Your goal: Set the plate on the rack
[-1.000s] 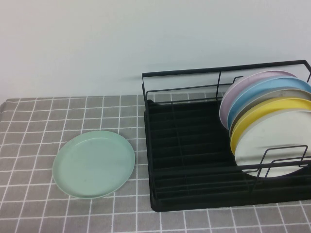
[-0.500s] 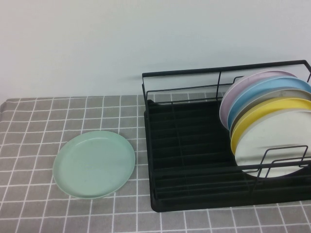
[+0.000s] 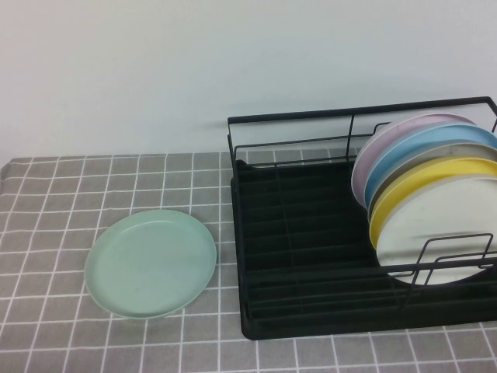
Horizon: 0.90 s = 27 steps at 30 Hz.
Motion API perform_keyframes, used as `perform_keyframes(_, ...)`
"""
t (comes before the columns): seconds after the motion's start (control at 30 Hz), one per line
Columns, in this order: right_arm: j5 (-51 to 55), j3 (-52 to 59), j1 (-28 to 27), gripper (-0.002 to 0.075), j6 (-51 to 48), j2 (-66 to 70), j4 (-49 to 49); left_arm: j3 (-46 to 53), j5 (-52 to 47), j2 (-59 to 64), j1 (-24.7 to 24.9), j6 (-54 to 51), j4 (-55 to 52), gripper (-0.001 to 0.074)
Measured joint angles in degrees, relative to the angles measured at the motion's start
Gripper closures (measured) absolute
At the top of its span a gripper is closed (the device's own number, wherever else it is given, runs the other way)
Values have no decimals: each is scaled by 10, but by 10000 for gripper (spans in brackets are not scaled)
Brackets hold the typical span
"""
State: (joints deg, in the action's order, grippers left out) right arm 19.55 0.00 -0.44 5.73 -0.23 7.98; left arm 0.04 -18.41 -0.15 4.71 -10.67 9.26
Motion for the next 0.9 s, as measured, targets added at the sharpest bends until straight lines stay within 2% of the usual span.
perform_keyframes(0.23,-3,0,0,727,-1,0,4,0,0,0,0,1,24,737)
perform_keyframes(0.43,-89,0,0,727,29,0,-19,0,22,0,0,2,76,737)
perform_keyframes(0.57,-173,0,0,727,30,0,-97,0,51,0,0,2,127,737)
perform_keyframes(0.77,-271,0,0,727,31,0,-297,0,128,0,0,2,308,737)
perform_keyframes(0.9,-279,0,0,727,31,0,-334,0,136,0,0,3,427,737)
